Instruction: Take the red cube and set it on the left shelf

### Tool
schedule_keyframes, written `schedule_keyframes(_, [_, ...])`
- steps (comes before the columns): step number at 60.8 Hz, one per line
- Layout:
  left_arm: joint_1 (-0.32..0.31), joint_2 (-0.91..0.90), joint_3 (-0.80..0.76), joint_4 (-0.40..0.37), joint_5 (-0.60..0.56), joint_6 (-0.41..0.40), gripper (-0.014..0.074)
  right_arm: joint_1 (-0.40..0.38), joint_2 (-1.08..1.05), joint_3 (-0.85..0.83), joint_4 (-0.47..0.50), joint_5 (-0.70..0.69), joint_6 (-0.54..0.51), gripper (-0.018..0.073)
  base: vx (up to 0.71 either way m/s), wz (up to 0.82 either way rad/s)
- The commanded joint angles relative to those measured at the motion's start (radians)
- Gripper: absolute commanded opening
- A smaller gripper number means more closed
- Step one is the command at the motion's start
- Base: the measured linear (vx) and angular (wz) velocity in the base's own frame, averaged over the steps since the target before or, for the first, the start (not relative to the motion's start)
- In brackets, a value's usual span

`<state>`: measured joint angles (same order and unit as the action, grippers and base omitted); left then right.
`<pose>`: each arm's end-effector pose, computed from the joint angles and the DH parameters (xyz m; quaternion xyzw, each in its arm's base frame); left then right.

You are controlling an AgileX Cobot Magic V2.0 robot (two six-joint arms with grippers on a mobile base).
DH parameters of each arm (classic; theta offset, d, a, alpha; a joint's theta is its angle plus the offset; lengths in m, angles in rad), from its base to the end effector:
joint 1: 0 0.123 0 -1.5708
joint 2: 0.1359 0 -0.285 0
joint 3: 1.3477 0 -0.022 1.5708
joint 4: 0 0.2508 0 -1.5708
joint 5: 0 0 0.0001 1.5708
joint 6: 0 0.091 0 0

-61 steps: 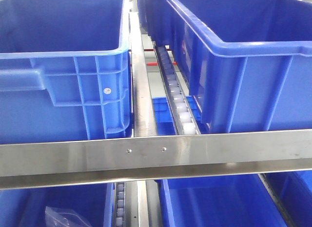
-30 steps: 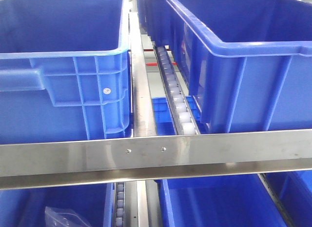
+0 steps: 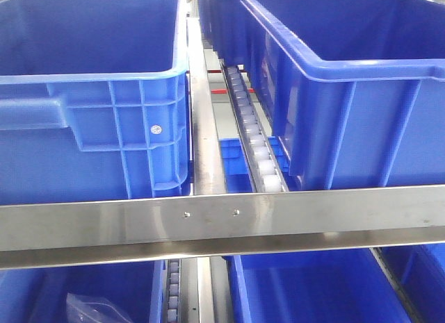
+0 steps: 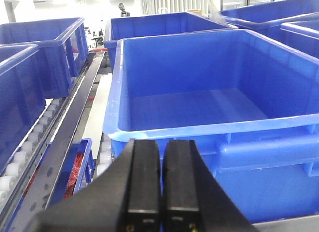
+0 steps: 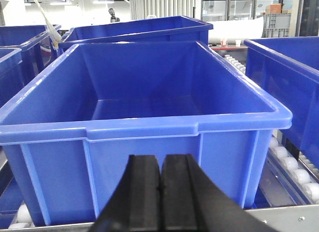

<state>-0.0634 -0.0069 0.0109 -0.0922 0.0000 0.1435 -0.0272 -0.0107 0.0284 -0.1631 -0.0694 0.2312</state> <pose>0.0561 -0.0036 0.2099 0.0388 0.6760 -0.0045 0.7359 0.0560 -0.0005 0.2104 0.0272 0.6561 0.0193 0.7539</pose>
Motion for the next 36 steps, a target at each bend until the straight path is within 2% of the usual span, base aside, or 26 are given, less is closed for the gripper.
schedule_keyframes(1, [-0.003,0.007,0.022,-0.006,-0.083,0.001,0.0106,-0.005,-0.018,-0.024,0.002,-0.076,-0.002,0.0049,0.00,0.00])
schedule_keyframes(9, [-0.003,0.007,0.022,-0.006,-0.083,0.001,0.0106,-0.005,-0.018,-0.024,0.028,-0.053,-0.009,0.0049,0.00,0.00])
schedule_keyframes(18, [-0.003,0.007,0.022,-0.006,-0.083,0.001,0.0106,-0.005,-0.018,-0.024,0.123,-0.008,-0.108,0.0049,0.00,0.00])
schedule_keyframes(36, [-0.003,0.007,0.022,-0.006,-0.083,0.001,0.0106,-0.005,-0.018,-0.024,0.124,-0.015,-0.111,0.0049,0.00,0.00])
